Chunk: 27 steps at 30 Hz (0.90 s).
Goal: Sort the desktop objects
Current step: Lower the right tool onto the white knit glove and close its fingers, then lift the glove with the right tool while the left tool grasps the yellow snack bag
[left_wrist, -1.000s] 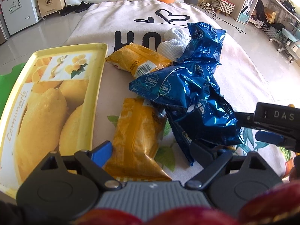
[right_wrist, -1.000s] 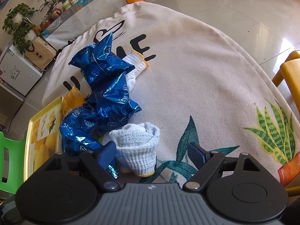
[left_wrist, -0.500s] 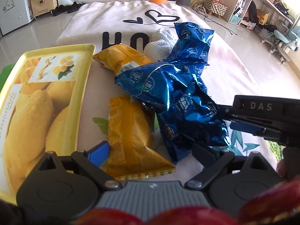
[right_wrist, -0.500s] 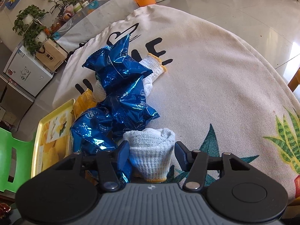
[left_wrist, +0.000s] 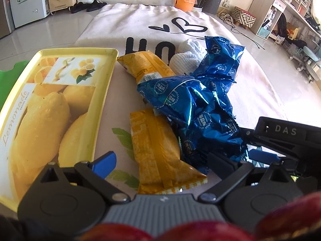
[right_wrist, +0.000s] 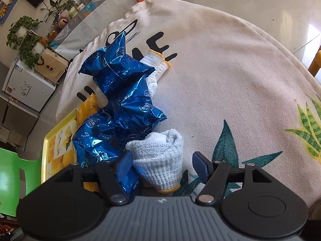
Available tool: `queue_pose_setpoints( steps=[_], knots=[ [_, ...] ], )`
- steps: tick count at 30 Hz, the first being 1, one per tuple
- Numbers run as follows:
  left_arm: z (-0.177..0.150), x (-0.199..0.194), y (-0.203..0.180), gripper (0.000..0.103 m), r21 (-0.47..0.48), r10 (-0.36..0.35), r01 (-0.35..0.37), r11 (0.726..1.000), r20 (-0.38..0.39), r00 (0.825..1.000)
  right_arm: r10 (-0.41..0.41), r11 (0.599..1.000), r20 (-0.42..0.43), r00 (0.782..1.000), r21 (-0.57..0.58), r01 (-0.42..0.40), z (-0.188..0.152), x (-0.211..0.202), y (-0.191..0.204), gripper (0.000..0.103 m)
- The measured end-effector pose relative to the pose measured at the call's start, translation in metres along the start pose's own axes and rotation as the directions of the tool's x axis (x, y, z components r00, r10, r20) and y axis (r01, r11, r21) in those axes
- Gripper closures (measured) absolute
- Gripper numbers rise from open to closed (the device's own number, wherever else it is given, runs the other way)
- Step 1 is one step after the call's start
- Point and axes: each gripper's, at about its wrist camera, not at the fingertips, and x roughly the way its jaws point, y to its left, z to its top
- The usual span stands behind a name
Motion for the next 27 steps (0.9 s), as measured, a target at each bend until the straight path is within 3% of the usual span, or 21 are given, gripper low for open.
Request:
queue_pose_setpoints(
  steps=[3, 6, 14, 17, 20, 22, 27],
  knots=[
    [-0.001, 0.005, 0.0, 0.001, -0.006, 0.006, -0.006, 1.0, -0.017, 1.0, 0.018, 1.0, -0.001, 1.0, 0.002, -0.018, -0.002, 0.003, -0.001, 0.038],
    [-0.002, 0.007, 0.0, 0.001, 0.004, 0.023, -0.022, 1.0, -0.021, 1.0, 0.055, 0.998, 0.003, 0.998, 0.01, -0.055, -0.001, 0.004, -0.001, 0.052],
    [0.0, 0.003, 0.006, 0.001, -0.032, 0.026, -0.026, 0.999, 0.004, 1.0, 0.014, 0.998, 0.105, 0.994, -0.067, -0.007, 0.004, -0.017, 0.007, 0.054],
    [0.002, 0.002, 0.007, 0.001, -0.046, 0.019, -0.018, 0.999, 0.013, 1.0, -0.024, 0.993, 0.172, 0.985, -0.106, 0.043, 0.006, -0.03, 0.012, 0.054],
    [0.002, 0.004, 0.006, 0.001, -0.05, 0.031, -0.031, 0.998, 0.008, 0.999, -0.11, 0.979, 0.215, 0.97, -0.146, 0.143, 0.006, -0.034, 0.016, 0.054],
    [0.003, 0.007, 0.006, 0.001, -0.053, 0.037, -0.037, 0.998, 0.002, 0.999, -0.148, 0.974, 0.206, 0.967, -0.139, 0.178, 0.007, -0.03, 0.012, 0.054],
    [0.003, 0.015, 0.008, 0.001, -0.085, 0.048, -0.05, 0.995, -0.02, 0.999, -0.133, 0.991, 0.095, 0.987, -0.015, 0.135, 0.006, -0.016, -0.009, 0.046]
  ],
)
